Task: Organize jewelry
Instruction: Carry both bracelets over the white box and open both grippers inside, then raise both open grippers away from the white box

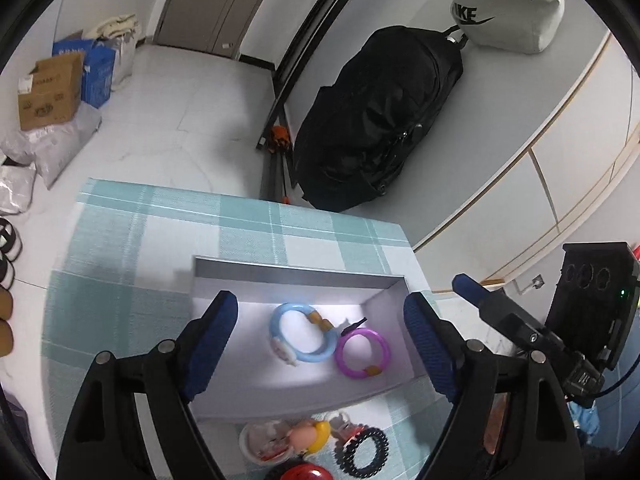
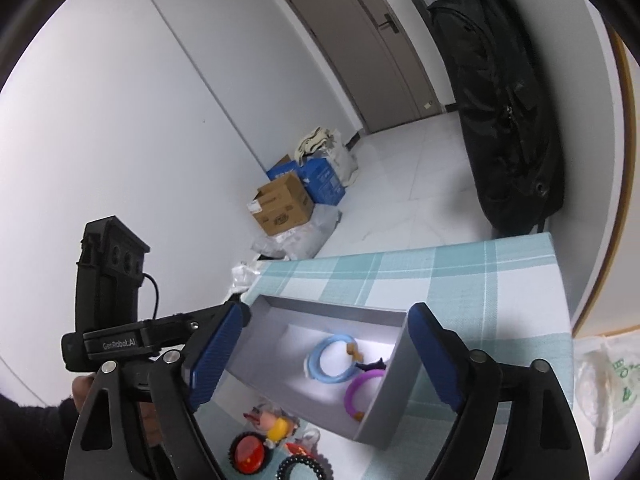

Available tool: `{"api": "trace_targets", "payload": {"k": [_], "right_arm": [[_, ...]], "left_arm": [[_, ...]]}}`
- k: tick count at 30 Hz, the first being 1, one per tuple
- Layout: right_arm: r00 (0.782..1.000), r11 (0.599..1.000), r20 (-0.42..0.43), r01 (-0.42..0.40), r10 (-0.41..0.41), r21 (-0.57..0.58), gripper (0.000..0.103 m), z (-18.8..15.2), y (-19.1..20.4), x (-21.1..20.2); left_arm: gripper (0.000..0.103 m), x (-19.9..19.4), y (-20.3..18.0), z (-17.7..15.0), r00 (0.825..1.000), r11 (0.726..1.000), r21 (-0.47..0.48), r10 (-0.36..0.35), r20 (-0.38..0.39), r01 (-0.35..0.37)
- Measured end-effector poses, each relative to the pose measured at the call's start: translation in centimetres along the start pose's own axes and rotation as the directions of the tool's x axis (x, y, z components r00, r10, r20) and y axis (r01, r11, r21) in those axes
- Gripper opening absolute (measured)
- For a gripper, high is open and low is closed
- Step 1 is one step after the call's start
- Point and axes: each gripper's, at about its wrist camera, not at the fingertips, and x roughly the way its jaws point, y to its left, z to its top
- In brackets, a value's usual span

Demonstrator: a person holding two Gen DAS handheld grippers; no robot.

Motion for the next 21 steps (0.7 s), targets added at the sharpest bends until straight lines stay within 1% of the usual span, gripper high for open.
{"api": "trace_targets", "payload": {"k": [3, 5, 10, 12, 16, 21], "right_arm": [[1.0, 1.0, 0.006, 0.015, -0.015, -0.003, 0.09, -0.3, 0.2, -0.3], [0.999, 1.0, 0.017, 0.028, -0.028, -0.005, 0.095, -0.6, 0.4, -0.7], [0.998, 0.999, 0.038, 0.047, -0.046, -0.024, 0.101, -1.6, 1.1, -2.2], [0.998, 0.997, 0.037, 0.061, -0.059, -0.04, 0.102, -2.1, 1.6, -2.6], [0.996, 0.993, 0.022, 0.084, -0.082, -0.08, 0.103, -3.0, 2.4, -3.2], [0.994, 0.988, 0.009, 0.105, -0.105, -0.114, 0.103, -4.1, 3.2, -3.8]], "left_arm": [[0.082, -0.8, -0.2, -0.4, 1.0, 1.0, 0.016, 0.021, 0.013, -0.021], [0.082, -1.5, -0.3, -0.9, 0.999, 0.999, 0.033, 0.036, 0.025, -0.036], [0.082, -2.7, -1.0, -2.5, 0.996, 0.993, 0.083, 0.08, 0.045, -0.084], [0.082, -3.1, -1.4, -3.2, 0.995, 0.991, 0.101, 0.087, 0.048, -0.091], [0.082, -3.5, -1.6, -4.7, 0.996, 0.99, 0.106, 0.086, 0.026, -0.088], [0.082, -3.4, -2.0, -6.8, 0.994, 0.987, 0.125, 0.104, -0.033, -0.099]]}}
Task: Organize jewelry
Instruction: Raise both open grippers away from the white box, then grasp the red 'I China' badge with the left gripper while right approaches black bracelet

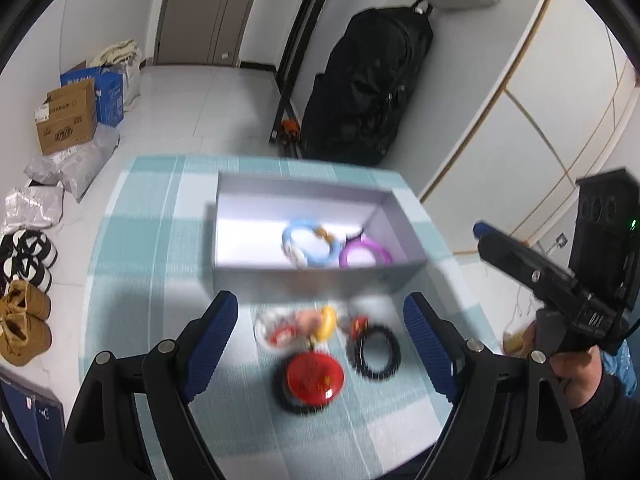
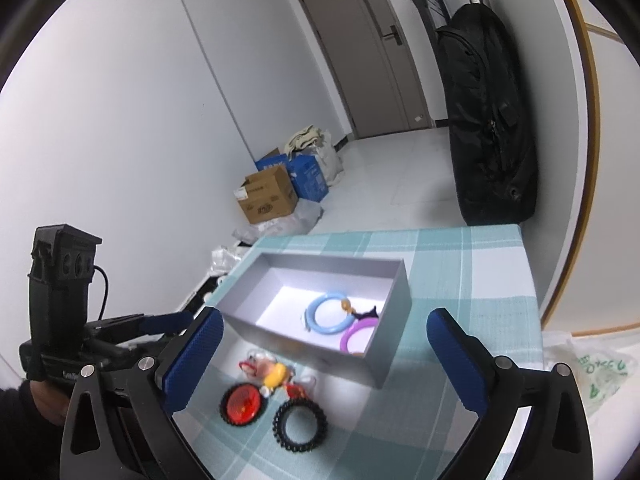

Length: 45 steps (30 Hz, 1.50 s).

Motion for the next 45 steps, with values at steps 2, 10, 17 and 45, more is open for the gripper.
{"api": "trace_targets", "payload": {"k": [2, 10, 17, 45], "right_arm": [[1.0, 1.0, -0.01, 0.012, -0.012, -0.017, 0.103, -0.4, 0.3, -0.2], [0.999, 0.998, -0.037, 0.028, -0.03, -0.053, 0.103, -1.6, 0.9, -1.0], [0.999, 0.998, -0.037, 0.025, -0.027, -0.059, 0.103, -1.8, 1.0, -1.1], [0.991, 0.997, -0.132, 0.024, -0.034, -0.075, 0.103, -3.0, 1.3, 0.3]], "left_arm": [[0.082, 0.3, -0.2, -0.8, 1.0, 1.0, 0.018, 0.009, -0.017, -0.009], [0.082, 2.3, -1.5, -3.4, 0.991, 0.978, 0.186, 0.112, -0.075, -0.097], [0.067, 3.4, -1.9, -3.8, 0.984, 0.963, 0.241, 0.149, -0.093, -0.123], [0.038, 0.2, -2.0, -2.3, 0.999, 0.991, 0.13, 0.022, -0.026, -0.018]]}}
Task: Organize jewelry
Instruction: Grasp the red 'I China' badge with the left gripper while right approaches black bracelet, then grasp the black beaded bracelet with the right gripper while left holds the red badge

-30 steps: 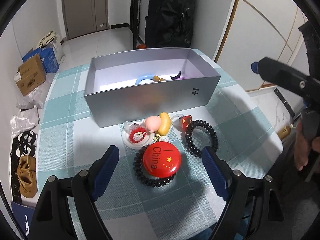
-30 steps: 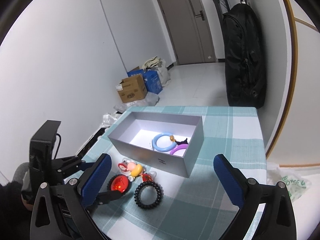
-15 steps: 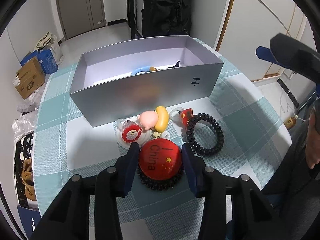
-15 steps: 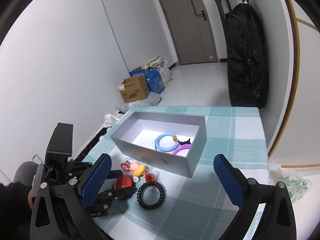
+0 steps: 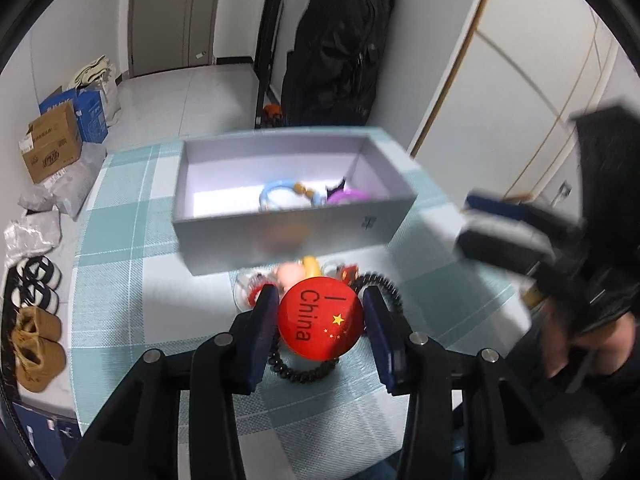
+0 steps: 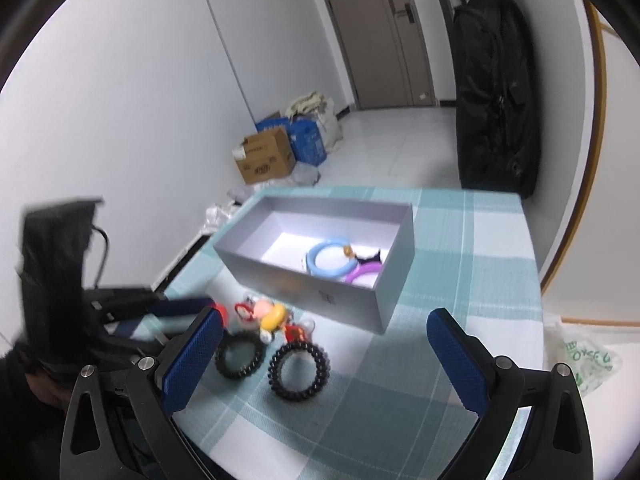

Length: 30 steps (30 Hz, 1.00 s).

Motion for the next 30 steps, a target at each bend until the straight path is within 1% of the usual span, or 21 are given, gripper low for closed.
{"api": "trace_targets", "payload": {"k": [3, 6, 9, 11, 13, 14, 21, 26, 30], "right_arm": [[0.998, 1.0, -0.055, -0.009, 0.008, -0.009, 0.103, -0.5, 0.2, 1.0], [0.994, 0.999, -0.111, -0.019, 0.014, -0.042, 0.103, -1.1, 0.9, 2.2], [0.988, 0.997, -0.155, -0.025, 0.014, -0.072, 0.102, -1.8, 1.6, 3.2], [0.983, 0.995, -0.181, -0.018, -0.001, -0.102, 0.101, -2.2, 2.2, 3.9], [0.981, 0.993, -0.195, -0.016, -0.008, -0.12, 0.099, -2.5, 2.5, 4.4], [0.979, 0.992, -0.202, -0.016, -0.01, -0.127, 0.097, -2.6, 2.7, 4.5], [0.965, 0.985, -0.259, 0.004, -0.05, -0.172, 0.085, -3.6, 3.2, 6.2], [0.962, 0.976, -0.262, 0.023, -0.08, -0.214, 0.075, -3.6, 3.3, 7.0], [0.958, 0.957, -0.253, 0.057, -0.133, -0.286, 0.071, -4.0, 4.3, 7.5]], "left_arm": [[0.038, -0.9, 0.5, 0.4, 0.999, 0.999, -0.042, -0.025, 0.033, 0.027], [0.038, -1.7, 1.3, 0.8, 0.997, 0.994, -0.094, -0.049, 0.065, 0.055], [0.038, -2.5, 2.1, 1.4, 0.994, 0.989, -0.132, -0.05, 0.095, 0.062], [0.038, -2.8, 2.8, 1.7, 0.994, 0.988, -0.143, -0.034, 0.108, 0.049], [0.038, -3.1, 2.8, 1.7, 0.993, 0.991, -0.137, 0.017, 0.117, -0.001], [0.038, -3.1, 3.0, 1.8, 0.992, 0.991, -0.135, 0.023, 0.121, -0.007], [0.038, -3.3, 4.2, 1.9, 0.992, 0.986, -0.168, 0.013, 0.126, 0.008], [0.038, -3.8, 4.6, 2.1, 0.991, 0.985, -0.174, 0.002, 0.135, 0.022], [0.038, -4.1, 4.7, 2.1, 0.99, 0.985, -0.172, -0.004, 0.139, 0.028]]}}
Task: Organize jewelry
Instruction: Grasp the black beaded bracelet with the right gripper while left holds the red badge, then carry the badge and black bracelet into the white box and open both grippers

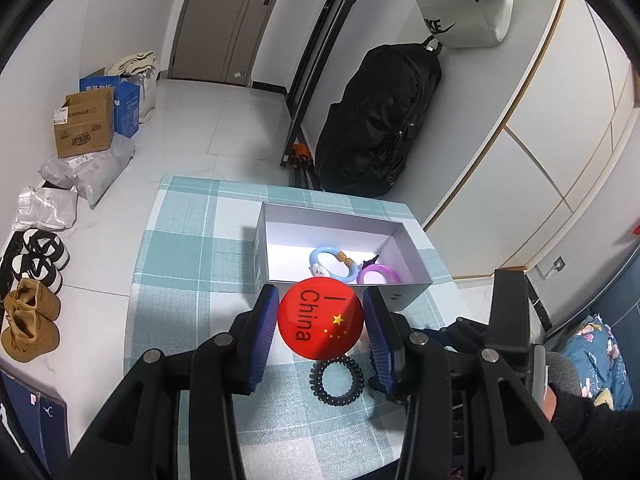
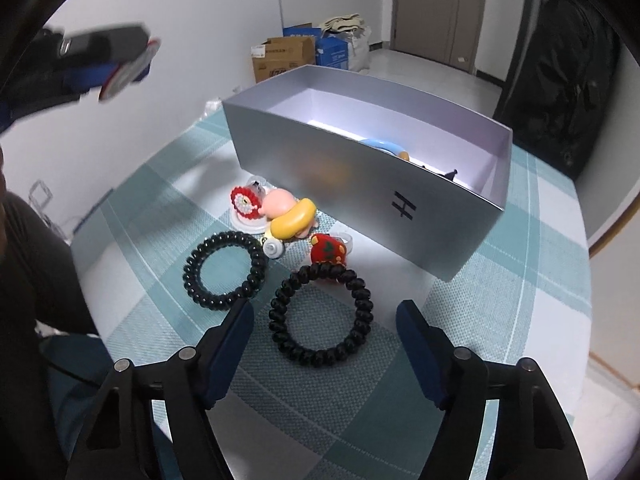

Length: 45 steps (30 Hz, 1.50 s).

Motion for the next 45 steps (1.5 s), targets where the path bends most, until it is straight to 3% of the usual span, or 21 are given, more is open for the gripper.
{"api": "trace_targets", "payload": {"k": [2, 8, 22, 34, 45], "right_arm": [[1.0, 1.0, 0.012, 0.001, -0.001, -0.017, 0.053, -0.1, 0.3, -0.1], [1.0, 1.0, 0.019, -0.005, 0.005, 0.012, 0.039, 0.0, -0.3, -0.1], [0.993, 0.995, 0.084, -0.085, 0.08, 0.047, 0.038, 0.1, -0.7, -2.6], [0.953, 0.973, 0.278, -0.17, 0.122, 0.156, 0.038, 1.4, -3.5, -6.7], [0.929, 0.949, 0.344, -0.224, 0.139, 0.221, 0.038, 3.5, -5.5, -6.9]], "left_arm": [[0.038, -0.1, 0.1, 0.0, 1.0, 1.0, -0.002, -0.001, 0.001, 0.001], [0.038, -0.2, 0.4, 0.1, 1.0, 1.0, -0.028, -0.009, 0.007, 0.009], [0.038, -0.3, 0.4, 0.4, 1.0, 0.999, -0.045, 0.001, 0.01, 0.0], [0.038, 0.6, 1.4, 1.2, 0.999, 0.994, -0.102, -0.034, 0.03, 0.037], [0.038, 3.7, 0.4, 2.6, 0.998, 0.995, -0.081, -0.054, 0.016, 0.055]]}}
